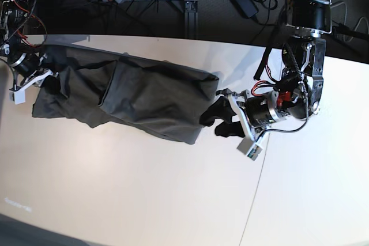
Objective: Fold the T-shirt properly
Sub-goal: 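Grasp the strip's other end with the right gripper and lift it, then fold the right-held end over toward the left gripper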
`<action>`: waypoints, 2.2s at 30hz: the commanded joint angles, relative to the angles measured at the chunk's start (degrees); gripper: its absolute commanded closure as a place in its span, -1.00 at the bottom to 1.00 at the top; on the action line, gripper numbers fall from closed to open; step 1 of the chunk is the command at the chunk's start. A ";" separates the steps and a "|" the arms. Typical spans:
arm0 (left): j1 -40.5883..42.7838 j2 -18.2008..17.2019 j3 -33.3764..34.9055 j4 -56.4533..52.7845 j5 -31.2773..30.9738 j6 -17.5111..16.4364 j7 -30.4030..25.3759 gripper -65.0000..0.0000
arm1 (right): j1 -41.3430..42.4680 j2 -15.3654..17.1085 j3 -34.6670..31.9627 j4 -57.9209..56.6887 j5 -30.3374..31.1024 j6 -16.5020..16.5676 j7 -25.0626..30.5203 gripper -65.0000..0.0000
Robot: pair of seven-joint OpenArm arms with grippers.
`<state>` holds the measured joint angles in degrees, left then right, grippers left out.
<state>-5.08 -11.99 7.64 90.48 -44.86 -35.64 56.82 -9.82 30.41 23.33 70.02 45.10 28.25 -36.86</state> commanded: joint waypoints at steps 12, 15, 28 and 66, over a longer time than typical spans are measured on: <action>9.31 0.52 -0.15 -3.15 1.75 -1.22 -7.67 -0.15 | 3.52 11.82 0.74 6.54 3.58 3.26 -8.66 1.00; 9.38 3.50 -0.15 -3.85 4.90 -1.22 -7.74 -0.15 | 5.18 11.80 0.74 11.06 3.78 3.26 -9.90 1.00; 8.92 14.45 -0.11 -15.82 9.49 -1.20 -9.44 -0.15 | 6.80 11.78 -8.55 31.32 3.15 3.23 -10.54 1.00; 8.92 15.45 -0.55 1.75 -2.40 -2.80 -1.27 -0.15 | 7.74 5.55 -38.80 47.01 -18.14 2.80 -10.93 1.00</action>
<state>4.47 3.03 7.03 91.11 -45.74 -37.58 56.60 -2.98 35.22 -15.88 116.14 26.72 28.27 -49.12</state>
